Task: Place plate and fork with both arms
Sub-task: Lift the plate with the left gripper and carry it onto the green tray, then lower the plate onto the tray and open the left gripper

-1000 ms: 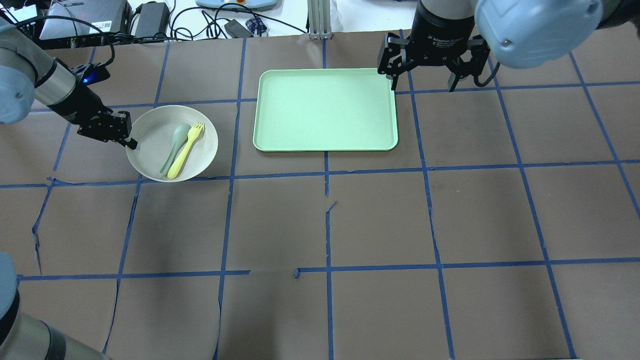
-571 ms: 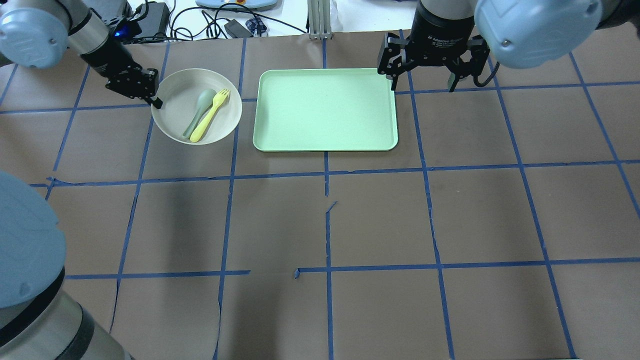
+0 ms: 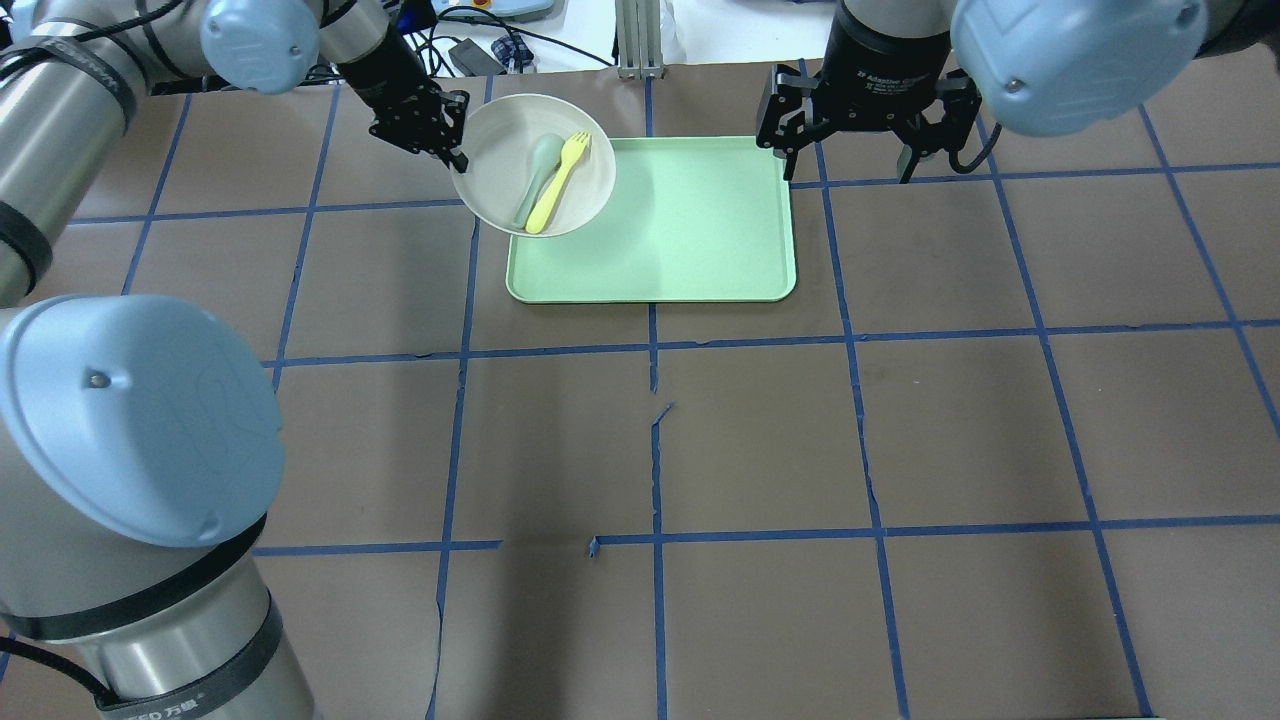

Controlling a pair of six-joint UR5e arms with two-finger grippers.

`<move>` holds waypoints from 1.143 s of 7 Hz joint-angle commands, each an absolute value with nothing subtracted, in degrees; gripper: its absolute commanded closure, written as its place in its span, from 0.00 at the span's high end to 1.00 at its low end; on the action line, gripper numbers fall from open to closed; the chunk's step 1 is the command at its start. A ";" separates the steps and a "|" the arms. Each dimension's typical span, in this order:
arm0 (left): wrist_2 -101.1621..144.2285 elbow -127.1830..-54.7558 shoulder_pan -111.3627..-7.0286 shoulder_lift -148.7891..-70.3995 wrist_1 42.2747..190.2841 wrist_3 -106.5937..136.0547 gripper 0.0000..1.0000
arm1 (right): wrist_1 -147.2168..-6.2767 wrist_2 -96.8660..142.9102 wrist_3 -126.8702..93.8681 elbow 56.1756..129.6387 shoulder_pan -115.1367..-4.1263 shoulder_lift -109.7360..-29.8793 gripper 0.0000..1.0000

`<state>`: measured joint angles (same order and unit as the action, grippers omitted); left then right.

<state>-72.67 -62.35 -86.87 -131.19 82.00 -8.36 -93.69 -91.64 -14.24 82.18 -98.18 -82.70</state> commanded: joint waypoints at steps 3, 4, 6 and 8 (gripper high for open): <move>-65.83 -61.88 -91.14 -137.63 75.59 -1.76 0.00 | -93.60 -91.67 -14.24 82.18 -98.17 -82.71 1.00; -65.74 -62.75 -91.49 -137.81 75.59 -1.76 0.00 | -93.69 -91.67 -14.24 82.18 -98.17 -82.71 1.00; -65.66 -63.81 -92.02 -138.69 75.50 -1.67 0.00 | -93.69 -91.67 -14.24 82.18 -98.17 -82.71 1.00; -65.48 -63.98 -92.02 -138.60 75.59 -1.85 0.00 | -93.69 -91.67 -14.24 82.18 -98.17 -82.71 1.00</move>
<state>-65.59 -63.85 -91.96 -138.56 75.57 -1.86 -93.69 -91.67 -14.24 82.18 -98.17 -82.70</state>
